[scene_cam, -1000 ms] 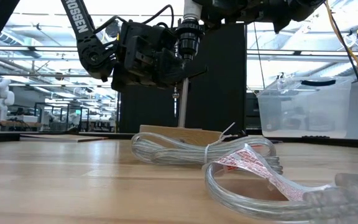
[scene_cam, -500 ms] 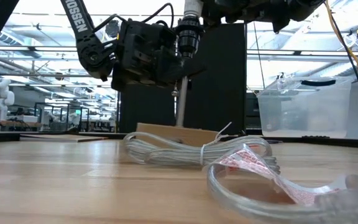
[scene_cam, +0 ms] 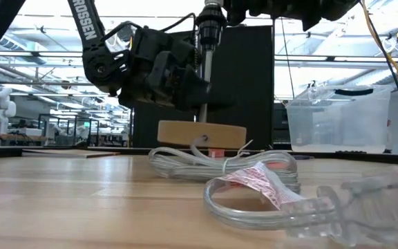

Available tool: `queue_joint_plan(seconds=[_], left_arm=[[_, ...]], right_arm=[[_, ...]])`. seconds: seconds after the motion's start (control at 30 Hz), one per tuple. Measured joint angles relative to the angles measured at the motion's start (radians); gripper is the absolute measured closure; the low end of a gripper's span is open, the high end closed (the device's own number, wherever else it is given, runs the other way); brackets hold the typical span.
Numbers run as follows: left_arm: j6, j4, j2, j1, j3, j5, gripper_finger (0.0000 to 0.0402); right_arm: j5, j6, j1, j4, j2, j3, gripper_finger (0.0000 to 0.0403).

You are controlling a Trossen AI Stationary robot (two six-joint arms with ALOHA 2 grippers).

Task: Screw lightbulb
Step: Remove the white lightbulb from the desk lamp

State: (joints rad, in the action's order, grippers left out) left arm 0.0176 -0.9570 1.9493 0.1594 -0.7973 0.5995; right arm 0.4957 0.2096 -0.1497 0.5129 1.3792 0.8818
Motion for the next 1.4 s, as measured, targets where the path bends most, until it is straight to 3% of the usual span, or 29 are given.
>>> queue_joint_plan(seconds=[0.13,0.27,0.37,0.57,0.97,1.4], left_arm=[[0.014,-0.005,-0.002,0.007,-0.001,-0.003,0.0199],[0.023,-0.002,-0.002,0.009,-0.001,-0.003,0.0209],[0.045,0.002,-0.003,0.008,-0.001,-0.003,0.0251],[0.107,0.004,-0.004,0.008,-0.003,-0.002,0.0374],[0.129,0.051,-0.006,0.009,-0.003,-0.020,0.0377],[0.148,0.093,-0.006,0.011,-0.005,-0.048,0.0377]], right_arm=[[0.000,-0.011,0.000,-0.010,0.000,-0.001,0.0233],[0.001,-0.027,0.000,-0.021,0.001,-0.001,0.0233],[0.001,-0.033,-0.001,-0.030,0.002,-0.002,0.0233],[-0.012,-0.048,-0.001,-0.041,0.003,-0.002,0.0233],[-0.050,-0.065,0.000,-0.071,0.003,-0.003,0.0230],[-0.052,-0.096,0.001,-0.068,0.004,-0.004,0.0149]])
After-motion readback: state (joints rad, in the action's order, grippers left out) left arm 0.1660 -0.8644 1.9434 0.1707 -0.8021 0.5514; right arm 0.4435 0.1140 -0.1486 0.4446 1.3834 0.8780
